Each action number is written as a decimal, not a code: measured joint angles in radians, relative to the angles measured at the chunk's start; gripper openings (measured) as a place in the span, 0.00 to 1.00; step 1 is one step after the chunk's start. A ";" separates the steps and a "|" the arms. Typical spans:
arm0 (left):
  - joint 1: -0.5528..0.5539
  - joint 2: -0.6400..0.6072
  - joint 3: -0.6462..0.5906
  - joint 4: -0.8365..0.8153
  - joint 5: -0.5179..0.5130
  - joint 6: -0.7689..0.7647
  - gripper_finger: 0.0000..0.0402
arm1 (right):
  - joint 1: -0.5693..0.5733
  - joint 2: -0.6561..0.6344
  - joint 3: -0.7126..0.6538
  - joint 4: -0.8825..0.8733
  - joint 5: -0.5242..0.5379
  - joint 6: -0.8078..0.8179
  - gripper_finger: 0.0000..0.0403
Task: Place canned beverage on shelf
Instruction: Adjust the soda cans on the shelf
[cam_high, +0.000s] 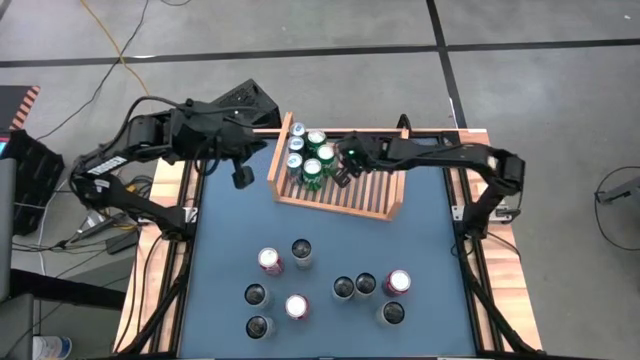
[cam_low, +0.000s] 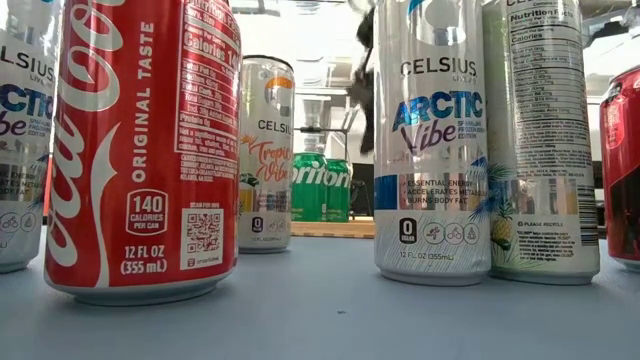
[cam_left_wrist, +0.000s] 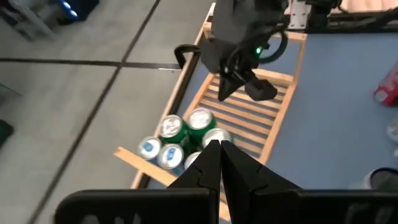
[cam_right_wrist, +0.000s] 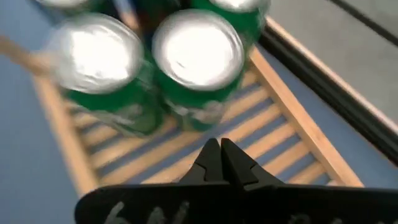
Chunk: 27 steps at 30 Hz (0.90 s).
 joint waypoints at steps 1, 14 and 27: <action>0.000 -0.004 0.000 0.000 -0.008 0.013 0.00 | -0.006 0.024 -0.001 0.011 0.000 0.002 0.00; 0.037 -0.030 -0.001 -0.002 -0.067 0.160 0.00 | -0.058 0.177 0.001 0.208 -0.085 0.051 0.00; 0.095 -0.029 -0.010 0.067 -0.066 0.156 0.00 | -0.087 0.200 0.001 0.275 -0.179 -0.036 0.00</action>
